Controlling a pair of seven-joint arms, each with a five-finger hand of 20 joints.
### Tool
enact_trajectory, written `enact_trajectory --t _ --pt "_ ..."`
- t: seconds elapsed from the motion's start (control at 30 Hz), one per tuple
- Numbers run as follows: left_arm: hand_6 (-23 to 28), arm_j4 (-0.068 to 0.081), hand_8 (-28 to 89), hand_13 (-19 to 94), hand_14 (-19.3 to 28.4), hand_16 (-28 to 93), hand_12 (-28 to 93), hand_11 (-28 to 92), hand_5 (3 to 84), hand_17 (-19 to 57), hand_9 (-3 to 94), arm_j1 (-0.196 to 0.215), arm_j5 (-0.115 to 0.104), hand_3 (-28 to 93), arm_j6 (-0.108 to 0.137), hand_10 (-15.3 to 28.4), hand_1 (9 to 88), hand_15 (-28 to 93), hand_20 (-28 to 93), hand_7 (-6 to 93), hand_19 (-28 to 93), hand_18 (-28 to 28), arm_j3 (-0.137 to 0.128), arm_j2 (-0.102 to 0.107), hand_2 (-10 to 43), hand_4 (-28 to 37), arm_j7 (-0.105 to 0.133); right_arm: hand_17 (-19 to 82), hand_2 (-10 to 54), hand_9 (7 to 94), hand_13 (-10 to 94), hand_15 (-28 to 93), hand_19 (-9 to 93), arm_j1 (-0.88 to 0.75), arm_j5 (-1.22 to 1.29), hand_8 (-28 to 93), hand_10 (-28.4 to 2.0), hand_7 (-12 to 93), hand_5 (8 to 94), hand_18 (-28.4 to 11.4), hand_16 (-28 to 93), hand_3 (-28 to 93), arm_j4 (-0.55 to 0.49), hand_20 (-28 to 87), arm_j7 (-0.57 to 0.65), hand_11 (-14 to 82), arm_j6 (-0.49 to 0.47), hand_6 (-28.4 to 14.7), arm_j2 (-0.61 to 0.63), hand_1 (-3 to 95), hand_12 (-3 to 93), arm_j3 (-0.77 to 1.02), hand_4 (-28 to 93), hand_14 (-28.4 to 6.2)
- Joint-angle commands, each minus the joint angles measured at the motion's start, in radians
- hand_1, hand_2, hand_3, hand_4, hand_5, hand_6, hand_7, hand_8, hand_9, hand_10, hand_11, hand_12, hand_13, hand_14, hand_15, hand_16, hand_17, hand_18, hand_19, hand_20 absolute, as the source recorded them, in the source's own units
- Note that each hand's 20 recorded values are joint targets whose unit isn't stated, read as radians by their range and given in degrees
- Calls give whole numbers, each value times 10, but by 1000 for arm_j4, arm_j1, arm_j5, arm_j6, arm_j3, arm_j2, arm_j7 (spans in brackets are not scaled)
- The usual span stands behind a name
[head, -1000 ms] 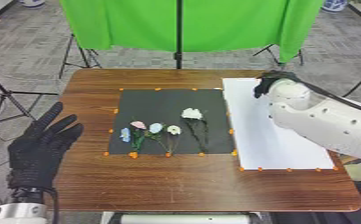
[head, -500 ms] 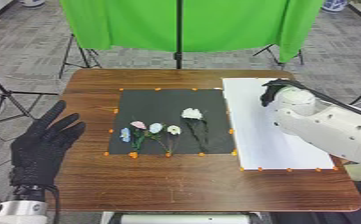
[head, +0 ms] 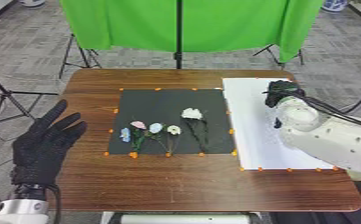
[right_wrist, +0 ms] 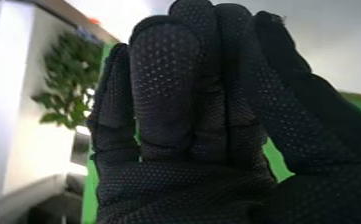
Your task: Arrange flowers
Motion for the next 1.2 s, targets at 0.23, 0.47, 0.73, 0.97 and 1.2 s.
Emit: enact_trajectory --t 0.23,0.47,0.73,0.97,1.2 --pt "81 8 -84 221 269 -117 118 290 336 -96 314 3 -1 787 -11 189 211 611 285 122 538 212 11 5 66 -268 2 230 -89 552 588 741 792 81 1 -167 -166 238 506 -209 137 862 7 257 4 250 -12 -9 3 308 145 34 -269 -105" --pt "81 5 -84 222 269 -118 117 292 337 -97 314 7 2 786 -14 188 212 611 285 122 539 213 10 -4 66 -268 2 207 -75 411 540 730 781 -65 114 -138 -196 167 354 -215 91 864 34 249 1 126 -350 -7 -11 272 130 312 -265 -129" --pt "82 3 -84 222 270 -118 117 293 338 -97 314 12 -6 786 -13 189 212 614 284 123 538 213 13 4 65 -267 17 204 -66 372 573 750 794 -90 149 -128 -166 139 312 -224 85 853 83 255 35 88 -415 -23 -19 258 125 355 -268 -130" --pt "82 3 -84 222 269 -119 116 293 339 -97 315 12 -12 785 -6 189 212 613 284 122 539 212 19 12 65 -267 30 199 -63 376 579 761 790 -111 137 -122 -141 138 321 -224 82 846 95 253 5 89 -463 -20 -21 262 126 384 -272 -129" --pt "82 5 -83 223 270 -118 117 293 339 -97 315 5 -10 786 -11 189 212 614 284 121 539 212 23 11 65 -267 21 190 -70 422 594 755 773 -96 91 -137 -101 169 391 -218 80 840 77 249 -32 101 -426 11 -27 287 126 330 -279 -114"
